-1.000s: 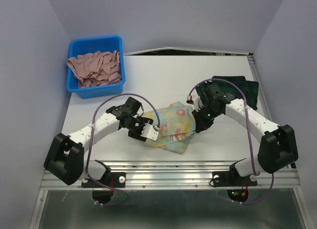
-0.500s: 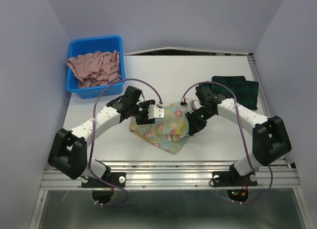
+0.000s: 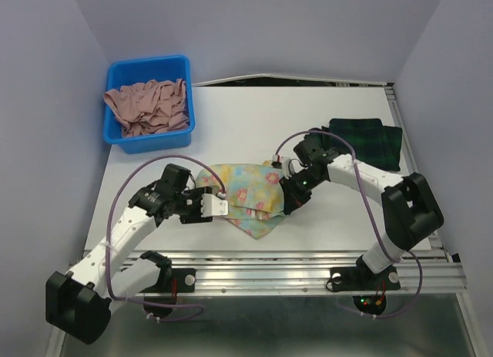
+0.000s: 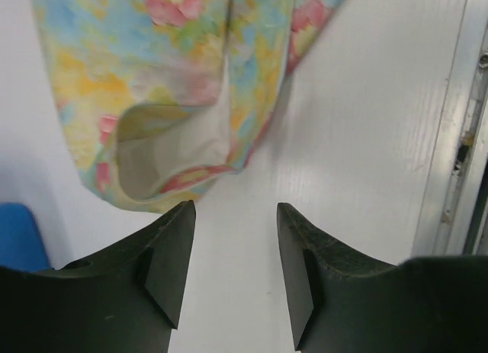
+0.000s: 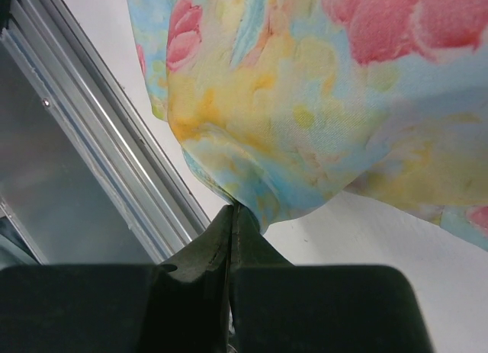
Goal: Fold and stack the skirts
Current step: Flatten the skirt out
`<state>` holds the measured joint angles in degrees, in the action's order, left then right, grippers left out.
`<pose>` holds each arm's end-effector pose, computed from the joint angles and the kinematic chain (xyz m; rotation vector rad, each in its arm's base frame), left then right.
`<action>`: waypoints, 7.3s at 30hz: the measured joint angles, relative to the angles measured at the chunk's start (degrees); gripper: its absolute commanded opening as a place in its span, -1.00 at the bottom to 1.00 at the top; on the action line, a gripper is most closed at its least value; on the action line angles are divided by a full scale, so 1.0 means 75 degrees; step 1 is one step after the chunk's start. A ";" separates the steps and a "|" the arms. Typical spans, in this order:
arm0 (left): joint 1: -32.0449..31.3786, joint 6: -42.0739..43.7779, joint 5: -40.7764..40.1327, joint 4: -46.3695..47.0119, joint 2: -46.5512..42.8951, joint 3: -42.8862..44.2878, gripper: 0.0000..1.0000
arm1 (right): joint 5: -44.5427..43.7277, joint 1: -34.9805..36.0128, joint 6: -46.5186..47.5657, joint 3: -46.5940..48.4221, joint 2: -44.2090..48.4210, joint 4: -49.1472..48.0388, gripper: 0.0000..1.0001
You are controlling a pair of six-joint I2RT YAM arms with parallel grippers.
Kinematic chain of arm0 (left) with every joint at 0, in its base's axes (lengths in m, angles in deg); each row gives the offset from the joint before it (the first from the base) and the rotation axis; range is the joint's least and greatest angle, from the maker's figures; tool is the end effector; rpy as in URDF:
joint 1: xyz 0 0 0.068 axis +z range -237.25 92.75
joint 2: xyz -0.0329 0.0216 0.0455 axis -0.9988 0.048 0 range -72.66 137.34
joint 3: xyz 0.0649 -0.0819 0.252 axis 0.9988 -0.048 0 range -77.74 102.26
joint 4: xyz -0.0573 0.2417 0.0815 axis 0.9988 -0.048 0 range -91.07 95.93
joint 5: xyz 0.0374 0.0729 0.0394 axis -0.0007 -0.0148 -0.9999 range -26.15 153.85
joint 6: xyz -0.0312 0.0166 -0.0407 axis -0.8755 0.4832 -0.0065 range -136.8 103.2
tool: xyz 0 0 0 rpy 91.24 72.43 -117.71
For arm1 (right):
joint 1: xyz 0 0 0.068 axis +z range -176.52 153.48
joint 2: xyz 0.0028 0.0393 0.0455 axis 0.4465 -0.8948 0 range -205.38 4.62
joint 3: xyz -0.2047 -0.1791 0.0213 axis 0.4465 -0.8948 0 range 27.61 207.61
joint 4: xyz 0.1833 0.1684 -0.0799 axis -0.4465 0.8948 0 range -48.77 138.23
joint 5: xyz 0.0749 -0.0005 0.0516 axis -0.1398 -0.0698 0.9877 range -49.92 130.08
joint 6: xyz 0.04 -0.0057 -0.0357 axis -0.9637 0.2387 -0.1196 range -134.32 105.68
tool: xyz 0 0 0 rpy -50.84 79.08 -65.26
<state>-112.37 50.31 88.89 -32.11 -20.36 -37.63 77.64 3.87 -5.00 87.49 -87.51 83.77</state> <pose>0.1554 -0.0894 0.2477 1.8175 1.4871 -0.1818 0.2443 0.1685 0.1986 -1.0829 2.6204 1.0161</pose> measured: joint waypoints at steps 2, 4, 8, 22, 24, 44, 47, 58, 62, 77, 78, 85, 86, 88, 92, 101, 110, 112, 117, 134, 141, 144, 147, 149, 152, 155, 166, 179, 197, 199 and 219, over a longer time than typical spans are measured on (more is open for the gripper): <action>0.0006 -0.0017 -0.0163 -0.0029 0.0181 -0.0344 0.19 | 0.0000 0.0000 -0.0029 -0.0006 -0.0067 -0.0029 -0.99; 0.0006 -0.0047 -0.0297 -0.0035 0.0277 -0.0627 0.26 | 0.0003 0.0000 -0.0052 -0.0006 -0.0102 -0.0032 -0.99; 0.0006 -0.0181 -0.0627 0.0612 0.0536 -0.0895 0.37 | 0.0026 0.0000 -0.0079 -0.0006 -0.0149 -0.0052 -0.99; -0.0041 -0.0256 -0.0358 0.2620 0.1868 -0.0903 0.29 | 0.0213 0.0000 -0.0079 -0.0006 -0.0154 -0.0058 -0.99; -0.0064 -0.0277 -0.0286 0.2713 0.2014 -0.0903 0.06 | 0.0230 0.0000 -0.0079 -0.0006 -0.0154 -0.0058 -0.99; -0.0067 -0.0361 0.0096 0.2226 0.1276 -0.0895 -1.00 | -0.1644 0.0003 0.2034 0.2206 0.0848 -0.0224 0.65; 0.0023 -0.0361 0.0344 0.1958 0.1332 -0.0793 -1.00 | -0.1702 0.0085 0.3322 0.2127 0.1075 -0.0289 0.67; 0.0921 -0.0548 0.1559 0.1241 0.2317 0.0152 -1.00 | -0.1338 0.0985 0.8533 -0.0466 0.2133 -0.0921 0.68; 0.1008 -0.0618 0.1775 0.1169 0.2512 0.0283 -1.00 | -0.1192 0.1207 0.9914 -0.1215 0.2253 -0.1451 0.70; 0.1070 -0.0697 0.2037 0.1139 0.2664 0.0312 -1.00 | -0.1276 0.1970 1.2257 -0.1859 0.1139 -0.3048 0.17; 0.1072 -0.0702 0.2046 0.1137 0.2664 0.0312 -1.00 | -0.1306 0.1979 1.2342 -0.1859 0.1052 -0.3104 0.09; 0.1116 -0.0702 0.2063 0.1137 0.2664 0.0312 -1.00 | -0.1376 0.1999 1.2479 -0.1859 0.0766 -0.3144 -0.72; 0.1125 -0.0705 0.2063 0.1137 0.2664 0.0312 -1.00 | -0.1373 0.2002 1.2467 -0.1856 0.0766 -0.3139 -0.90; 0.1134 -0.0705 0.2063 0.1134 0.2664 0.0312 -1.00 | -0.1373 0.2005 1.2461 -0.1856 0.0766 -0.3133 -0.99; 0.1166 -0.0702 0.2066 0.1131 0.2664 0.0312 -1.00 | -0.1358 0.2005 1.2397 -0.1856 0.0766 -0.3130 -0.99; 0.1524 -0.0799 0.2139 0.0892 0.2649 0.0740 -1.00 | -0.1230 0.1865 0.9777 -0.0685 0.0796 -0.2879 -0.99; 0.2827 -0.0647 0.2748 0.0417 0.2498 0.1705 -1.00 | -0.0516 -0.0286 0.5858 0.1355 0.1189 -0.3104 -0.99; 0.3010 -0.0627 0.2967 0.0248 0.2398 0.1947 -1.00 | -0.0338 -0.0921 0.4940 0.1606 0.1221 -0.3174 -0.99; 0.3509 -0.0694 0.3605 0.0029 0.2043 0.2489 -1.00 | 0.0154 -0.2294 0.2541 0.1775 0.1326 -0.3270 -0.99; 0.4188 -0.5071 0.4578 0.2465 0.1157 0.3110 -1.00 | 0.0600 -0.3698 -0.2713 0.1699 0.2334 -0.4881 -0.99; 0.4208 -0.5391 0.4418 0.2165 0.0694 0.3844 -1.00 | 0.0393 -0.3698 -0.2853 0.1667 0.3378 -0.4756 -0.99; 0.4217 -0.5327 0.4392 0.1769 -0.0446 0.3590 -1.00 | 0.0353 -0.3698 -0.2891 0.1472 0.4538 -0.4599 -0.99; 0.4217 -0.5147 0.4438 0.1343 -0.1658 0.3523 -1.00 | 0.0268 -0.3704 -0.2943 0.1282 0.5645 -0.4374 -0.99; 0.4217 -0.4986 0.4473 0.1116 -0.2442 0.3558 -1.00 | 0.0175 -0.3707 -0.3010 0.1189 0.6289 -0.4112 -0.99; 0.4217 -0.4788 0.4503 0.0635 -0.3168 0.3931 -1.00 | 0.0061 -0.3707 -0.3124 0.1163 0.7061 -0.3756 -0.99; 0.4217 -0.4715 0.4482 0.0213 -0.3165 0.4368 -1.00 | -0.0122 -0.3707 -0.3252 0.1172 0.7463 -0.3424 -0.99; 0.4191 -0.5826 0.3949 0.0944 -0.1105 0.3570 -0.80 | -0.0498 -0.3692 -0.3302 0.0207 0.5633 -0.3316 -0.99; 0.3477 -0.6822 0.1142 0.2751 0.4261 0.3433 0.54 | -0.1209 -0.3762 -0.2532 0.1207 -0.0012 -0.3663 0.49; 0.1859 -0.5208 -0.0391 0.1714 0.3348 0.1784 -0.15 | -0.1536 -0.1580 0.1588 0.1370 -0.0533 -0.1349 -0.04; 0.1766 -0.5205 -0.0431 0.1492 0.3579 0.1716 -0.15 | -0.1967 -0.1434 0.2022 0.1008 -0.0679 -0.1256 -0.07; 0.1204 -0.5788 -0.1142 0.0233 0.9314 0.7093 -0.19 | -0.2457 0.1253 0.2661 -0.0592 -0.0210 0.0012 -0.26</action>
<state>-103.35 6.90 80.32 -30.36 49.49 15.57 59.22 13.27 14.95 83.05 -89.09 83.86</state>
